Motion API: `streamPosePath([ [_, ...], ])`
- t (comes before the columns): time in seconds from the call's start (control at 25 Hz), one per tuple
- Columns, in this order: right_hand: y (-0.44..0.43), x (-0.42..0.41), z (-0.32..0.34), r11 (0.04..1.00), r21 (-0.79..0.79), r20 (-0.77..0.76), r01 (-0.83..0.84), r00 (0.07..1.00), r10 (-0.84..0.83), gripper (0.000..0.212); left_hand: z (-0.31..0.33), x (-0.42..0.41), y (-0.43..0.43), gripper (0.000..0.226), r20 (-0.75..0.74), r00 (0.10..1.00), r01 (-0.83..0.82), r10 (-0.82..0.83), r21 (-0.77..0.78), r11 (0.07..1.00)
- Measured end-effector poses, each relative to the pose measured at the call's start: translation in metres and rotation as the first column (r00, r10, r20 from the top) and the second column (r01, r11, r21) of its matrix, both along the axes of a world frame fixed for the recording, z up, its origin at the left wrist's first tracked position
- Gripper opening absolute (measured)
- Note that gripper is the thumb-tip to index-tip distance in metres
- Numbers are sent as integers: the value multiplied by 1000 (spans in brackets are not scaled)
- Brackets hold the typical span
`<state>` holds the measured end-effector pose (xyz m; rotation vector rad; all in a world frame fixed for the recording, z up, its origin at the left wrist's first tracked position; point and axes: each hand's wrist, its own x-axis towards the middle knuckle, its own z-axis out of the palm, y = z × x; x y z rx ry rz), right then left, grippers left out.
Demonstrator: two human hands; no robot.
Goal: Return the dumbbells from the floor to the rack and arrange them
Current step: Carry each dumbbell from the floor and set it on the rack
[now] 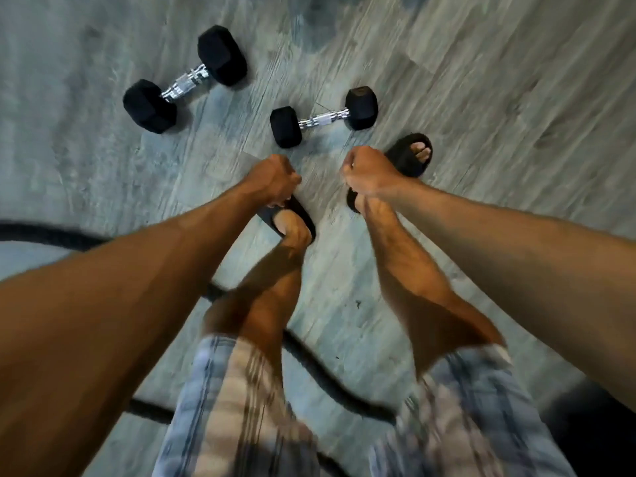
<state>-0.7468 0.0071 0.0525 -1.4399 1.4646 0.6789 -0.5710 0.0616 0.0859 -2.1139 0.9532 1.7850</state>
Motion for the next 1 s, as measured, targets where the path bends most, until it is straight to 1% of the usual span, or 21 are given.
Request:
streamPosePath([
  [0.04, -7, -4, -28, 1000, -17, -28, 27, 999, -27, 29, -29, -2, -4, 15, 37, 998, -56, 56, 9, 998],
  [0.08, -18, -8, -55, 996, -40, -54, 75, 996, -77, 36, -57, -4, -10, 15, 76, 987, -144, 142, 22, 989],
  [0.12, -28, -12, -82, 989, -70, -73, 134, 988, -139, 46, -84, -6, -17, 24, 113, 964, -246, 242, 27, 969],
  [0.2, -47, -21, -134, 959, -115, -109, 259, 956, -271, 70, -137, -9, -27, 55, 174, 896, -417, 409, 14, 909],
  [0.24, -58, -23, -158, 940, -131, -123, 315, 936, -331, 78, -162, -8, -34, 70, 204, 862, -474, 464, -5, 881],
  [0.32, -78, -26, -197, 904, -148, -130, 401, 898, -420, 87, -206, -8, -47, 95, 256, 811, -538, 526, -26, 842],
  [0.4, -91, -26, -229, 887, -139, -103, 441, 884, -456, 92, -237, -9, -56, 107, 295, 756, -608, 584, -13, 794],
  [0.48, -95, -24, -255, 872, -120, -68, 475, 872, -485, 99, -261, -12, -65, 107, 301, 691, -691, 657, 8, 723],
  [0.56, -93, -21, -272, 838, -139, -27, 527, 844, -535, 101, -278, -13, -67, 104, 286, 652, -735, 702, 9, 679],
  [0.64, -89, -23, -278, 808, -174, 38, 563, 824, -566, 94, -286, -13, -66, 92, 283, 632, -748, 722, -22, 663],
  [0.72, -84, -26, -276, 800, -202, 69, 565, 823, -563, 86, -286, -14, -64, 77, 282, 611, -757, 740, -66, 650],
  [0.8, -79, -32, -263, 782, -201, 78, 591, 805, -588, 83, -278, -15, -65, 73, 266, 595, -766, 758, -99, 636],
  [0.84, -76, -36, -254, 766, -209, 88, 607, 792, -604, 84, -272, -17, -66, 72, 256, 610, -753, 749, -105, 649],
  [0.92, -73, -48, -220, 731, -227, 112, 644, 763, -637, 84, -248, -21, -70, 72, 236, 678, -691, 696, -116, 713],
  [1.0, -70, -59, -178, 701, -264, 97, 663, 741, -665, 83, -216, -23, -79, 73, 221, 730, -637, 647, -124, 761],
])
